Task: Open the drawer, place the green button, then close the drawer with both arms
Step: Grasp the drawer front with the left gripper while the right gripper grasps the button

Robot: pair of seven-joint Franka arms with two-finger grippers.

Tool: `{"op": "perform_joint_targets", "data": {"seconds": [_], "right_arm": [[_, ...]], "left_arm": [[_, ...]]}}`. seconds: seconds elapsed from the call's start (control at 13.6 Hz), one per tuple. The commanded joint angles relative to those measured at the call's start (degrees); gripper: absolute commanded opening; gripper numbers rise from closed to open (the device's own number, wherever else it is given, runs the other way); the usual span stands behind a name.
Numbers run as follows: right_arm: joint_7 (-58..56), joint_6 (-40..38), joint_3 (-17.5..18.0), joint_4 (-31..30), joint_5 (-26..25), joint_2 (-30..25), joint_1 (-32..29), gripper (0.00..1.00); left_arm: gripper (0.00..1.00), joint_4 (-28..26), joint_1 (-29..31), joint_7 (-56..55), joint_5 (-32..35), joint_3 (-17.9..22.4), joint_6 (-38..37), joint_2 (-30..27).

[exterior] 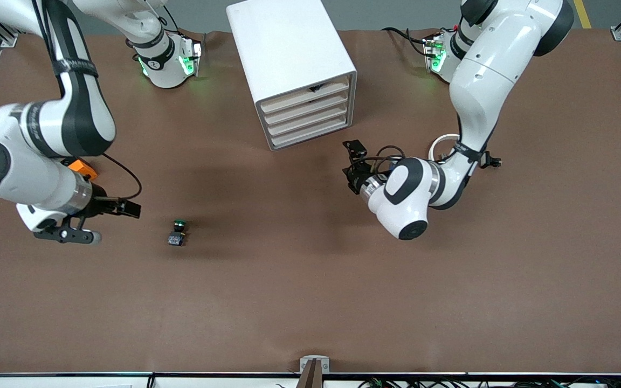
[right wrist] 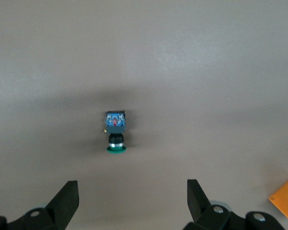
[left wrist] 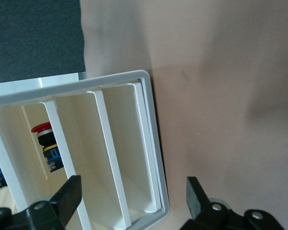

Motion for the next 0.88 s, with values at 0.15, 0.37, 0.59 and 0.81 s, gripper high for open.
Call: {"op": "perform_joint_targets", "data": {"seconds": [0.15,0.37,0.59,0.81], "right_arm": [[0.02,9.35,-0.36,-2.06,1.71,4.39,2.09,1.0],[0.02,22.19,-0.27,-9.79,3.98,5.36,3.32,1.0],[0.02,26.77,-0.27,-13.23,4.08,6.33,4.9,1.0],[0.02,29.59,-0.36,-13.24,4.08,9.4,5.69,1.0]], "left_arm": [[0.74,1.2,-4.76,-6.14,-1.75,0.53,-0.48,3.07],[0.63,1.2,-6.25,-9.14,-2.97,0.44,-1.1,3.07],[0.61,1.11,-8.01,-10.81,-3.42,0.44,-2.06,3.6],[0.56,0.24,-9.33,-11.16,-3.59,0.44,-2.15,3.51]]}}
